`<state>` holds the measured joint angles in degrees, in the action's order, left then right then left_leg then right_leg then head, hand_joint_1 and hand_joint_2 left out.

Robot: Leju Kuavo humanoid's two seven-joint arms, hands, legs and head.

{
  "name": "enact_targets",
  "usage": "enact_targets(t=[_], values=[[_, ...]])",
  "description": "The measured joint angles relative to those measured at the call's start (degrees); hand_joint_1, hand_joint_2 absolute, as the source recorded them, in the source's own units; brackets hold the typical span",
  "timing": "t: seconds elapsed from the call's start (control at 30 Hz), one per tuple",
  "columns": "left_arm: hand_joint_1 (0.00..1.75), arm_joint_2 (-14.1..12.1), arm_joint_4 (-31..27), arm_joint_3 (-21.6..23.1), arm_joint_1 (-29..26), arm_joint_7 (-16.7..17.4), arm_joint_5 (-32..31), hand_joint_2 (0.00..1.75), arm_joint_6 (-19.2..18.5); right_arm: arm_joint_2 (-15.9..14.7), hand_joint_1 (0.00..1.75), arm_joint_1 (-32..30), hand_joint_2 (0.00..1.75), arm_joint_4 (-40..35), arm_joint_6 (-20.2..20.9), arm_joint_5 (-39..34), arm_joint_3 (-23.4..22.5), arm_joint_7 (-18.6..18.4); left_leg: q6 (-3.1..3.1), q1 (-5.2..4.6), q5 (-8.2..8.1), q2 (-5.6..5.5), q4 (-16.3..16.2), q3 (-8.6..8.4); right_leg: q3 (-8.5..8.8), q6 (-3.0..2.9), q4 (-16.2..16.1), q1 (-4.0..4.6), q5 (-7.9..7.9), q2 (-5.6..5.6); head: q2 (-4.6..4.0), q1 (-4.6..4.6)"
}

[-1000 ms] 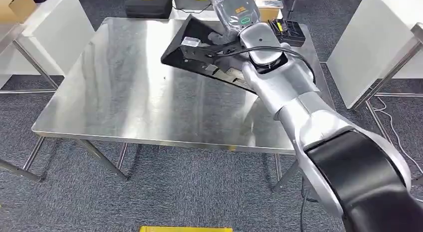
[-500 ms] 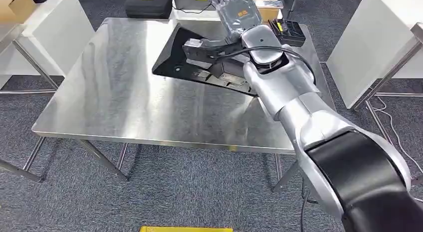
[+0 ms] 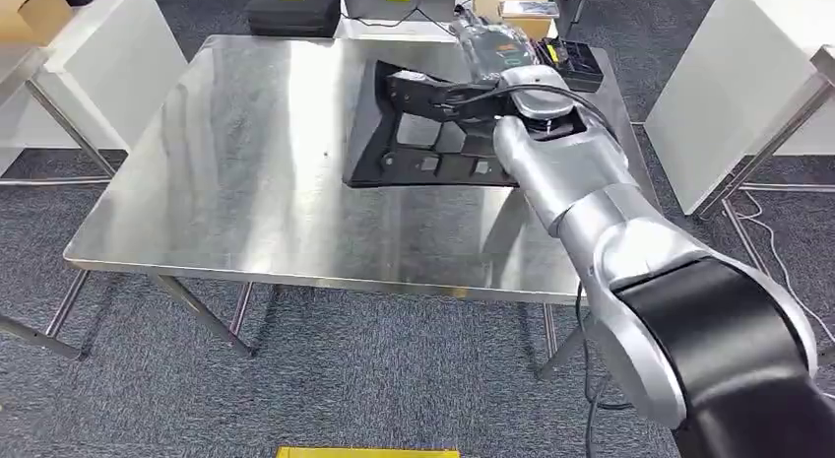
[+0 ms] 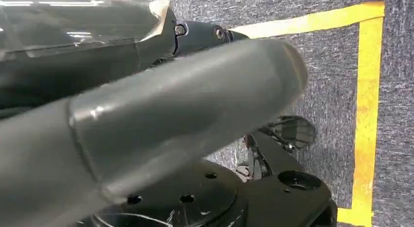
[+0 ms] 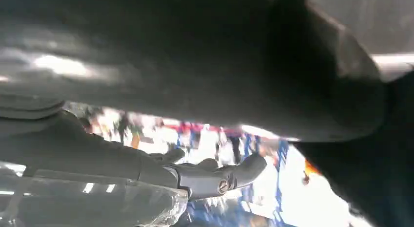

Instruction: Take the parts from the cabinet and place them on the table.

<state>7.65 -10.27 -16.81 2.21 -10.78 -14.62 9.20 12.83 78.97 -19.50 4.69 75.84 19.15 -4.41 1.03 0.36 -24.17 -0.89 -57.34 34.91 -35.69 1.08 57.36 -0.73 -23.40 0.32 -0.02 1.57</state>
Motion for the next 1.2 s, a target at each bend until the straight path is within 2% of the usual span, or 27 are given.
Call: enact_targets(t=[0.27, 0.57, 0.67, 0.83, 0.97, 1.03, 1.2], values=[[0.00, 0.04, 0.00, -0.76, -0.01, -0.04, 0.04, 0.00, -0.15, -0.66, 0.00, -0.11, 0.00, 1.16, 0.82, -0.07, -2.34, -2.00, 0.00, 0.01, 0.00, 0.00, -0.01, 0.00, -0.01, 0.00, 0.00, 0.00, 0.00, 0.00, 0.00, 0.00], [0.00, 0.04, 0.00, -1.79, -0.01, -0.31, 0.15, 0.00, -0.81, -1.31, 0.00, -0.04, 0.00, 2.38, 10.46, -1.90, -5.67, -8.12, 0.00, 0.02, 0.00, 0.00, 0.00, -0.01, 0.00, 0.00, 0.00, 0.00, 0.00, 0.00, 0.00, 0.00], [0.00, 0.02, 0.00, -2.29, 0.00, -0.33, 0.02, 0.00, -1.40, -1.60, 0.00, -0.16, 0.00, 2.82, 13.68, -2.32, -6.73, -8.29, 0.00, 0.01, 0.00, 0.01, -0.01, -0.01, 0.00, 0.00, 0.00, 0.00, 0.01, 0.00, 0.00, 0.00], [0.00, -0.02, 0.00, -2.62, -0.01, -0.33, 0.02, 0.00, -1.47, -1.73, 0.00, -0.19, 0.00, 3.15, 14.51, -2.43, -7.79, -8.38, 0.00, 0.01, 0.00, 0.00, -0.01, 0.00, 0.00, 0.00, 0.00, 0.00, 0.00, 0.00, 0.00, 0.02], [0.00, -0.07, 0.00, -2.90, 0.00, -0.37, -0.22, 0.00, -1.51, -1.66, 0.00, -0.24, 0.00, 3.39, 18.36, -5.05, -9.42, -8.07, 0.00, 0.02, 0.00, 0.00, -0.01, 0.00, 0.00, 0.00, 0.00, 0.00, 0.00, 0.00, 0.00, 0.02], [0.00, -0.07, 0.00, -3.21, 0.00, -0.53, -0.24, 0.00, -1.60, -1.66, 0.00, -0.31, 0.00, 3.39, 17.66, -5.14, -10.23, -8.12, 0.00, 0.02, 0.00, 0.00, -0.01, 0.00, 0.00, 0.00, 0.00, 0.00, 0.00, 0.00, 0.00, 0.00], [0.00, -0.04, 0.00, -3.69, -0.02, -0.85, -0.39, 0.00, -1.16, -1.73, 0.00, -0.34, 0.00, 3.37, 10.73, -4.11, -11.24, -8.47, 0.00, 0.02, 0.00, 0.01, 0.00, 0.00, 0.00, 0.00, 0.00, 0.00, 0.00, 0.00, 0.00, 0.00]])
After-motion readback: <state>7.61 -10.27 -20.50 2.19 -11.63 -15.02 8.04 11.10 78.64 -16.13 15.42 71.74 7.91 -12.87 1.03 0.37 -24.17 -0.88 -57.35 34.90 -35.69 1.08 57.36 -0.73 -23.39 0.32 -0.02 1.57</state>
